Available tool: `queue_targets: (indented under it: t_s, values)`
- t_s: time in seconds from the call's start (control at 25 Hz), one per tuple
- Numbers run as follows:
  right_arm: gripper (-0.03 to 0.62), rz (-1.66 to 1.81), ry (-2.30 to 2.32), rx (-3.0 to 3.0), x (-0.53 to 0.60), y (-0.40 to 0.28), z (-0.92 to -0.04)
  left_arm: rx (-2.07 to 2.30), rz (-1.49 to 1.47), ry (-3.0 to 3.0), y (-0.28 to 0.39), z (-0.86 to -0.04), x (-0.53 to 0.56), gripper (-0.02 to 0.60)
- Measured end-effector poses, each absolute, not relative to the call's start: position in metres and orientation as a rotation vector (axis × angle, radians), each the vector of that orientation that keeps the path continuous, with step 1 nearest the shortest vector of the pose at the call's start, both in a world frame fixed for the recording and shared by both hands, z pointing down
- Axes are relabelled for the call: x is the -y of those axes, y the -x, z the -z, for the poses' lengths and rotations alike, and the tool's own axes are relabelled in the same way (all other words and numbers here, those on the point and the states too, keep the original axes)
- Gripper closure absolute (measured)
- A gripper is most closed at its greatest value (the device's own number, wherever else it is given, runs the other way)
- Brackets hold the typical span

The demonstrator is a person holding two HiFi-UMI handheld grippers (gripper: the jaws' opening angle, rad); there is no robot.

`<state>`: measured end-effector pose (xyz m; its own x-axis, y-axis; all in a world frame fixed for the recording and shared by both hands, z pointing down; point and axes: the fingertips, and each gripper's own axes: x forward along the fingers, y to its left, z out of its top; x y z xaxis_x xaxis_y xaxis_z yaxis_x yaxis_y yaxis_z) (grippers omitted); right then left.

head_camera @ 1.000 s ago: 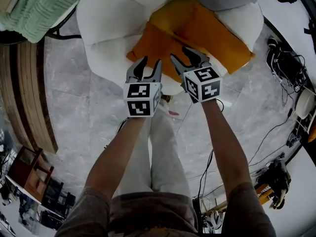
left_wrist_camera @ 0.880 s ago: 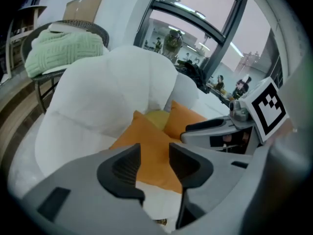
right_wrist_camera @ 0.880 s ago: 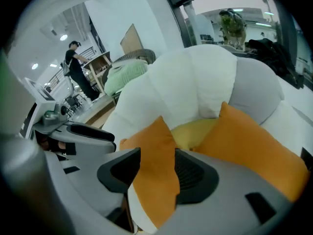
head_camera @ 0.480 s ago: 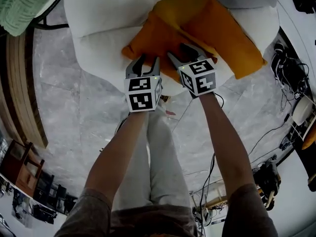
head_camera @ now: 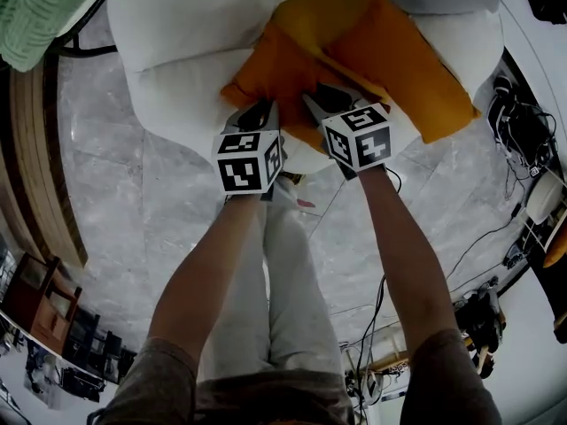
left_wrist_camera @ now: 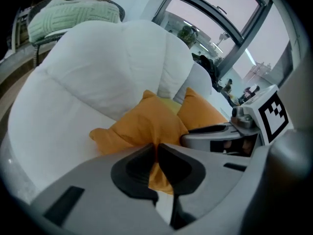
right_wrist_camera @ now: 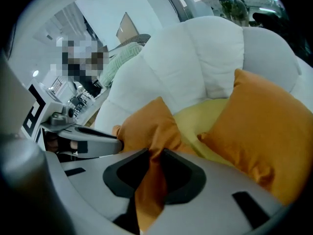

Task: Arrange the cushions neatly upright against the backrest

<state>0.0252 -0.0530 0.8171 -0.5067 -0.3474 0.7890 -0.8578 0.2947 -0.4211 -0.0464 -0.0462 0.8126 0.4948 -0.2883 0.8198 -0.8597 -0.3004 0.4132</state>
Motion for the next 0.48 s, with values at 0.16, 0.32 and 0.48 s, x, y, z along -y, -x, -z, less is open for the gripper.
queue_targets:
  t_s: [0.16, 0.32, 0.48]
  values:
    - [0.546, -1.219, -1.069, 1.989, 0.052, -0.028, -0.813, 0.904, -0.81, -1.853, 0.039, -0.808, 0.047, 0.565]
    - [0.554, -1.215, -1.114, 1.977, 0.054, -0.033, -0.798, 0.878, -0.818, -1.887, 0.034, -0.79, 0.053, 0.565]
    - [0.554, -1.258, -1.153, 1.99, 0.062, -0.034, -0.773, 0.861, -0.84, -1.95, 0.034, -0.759, 0.066, 0.565]
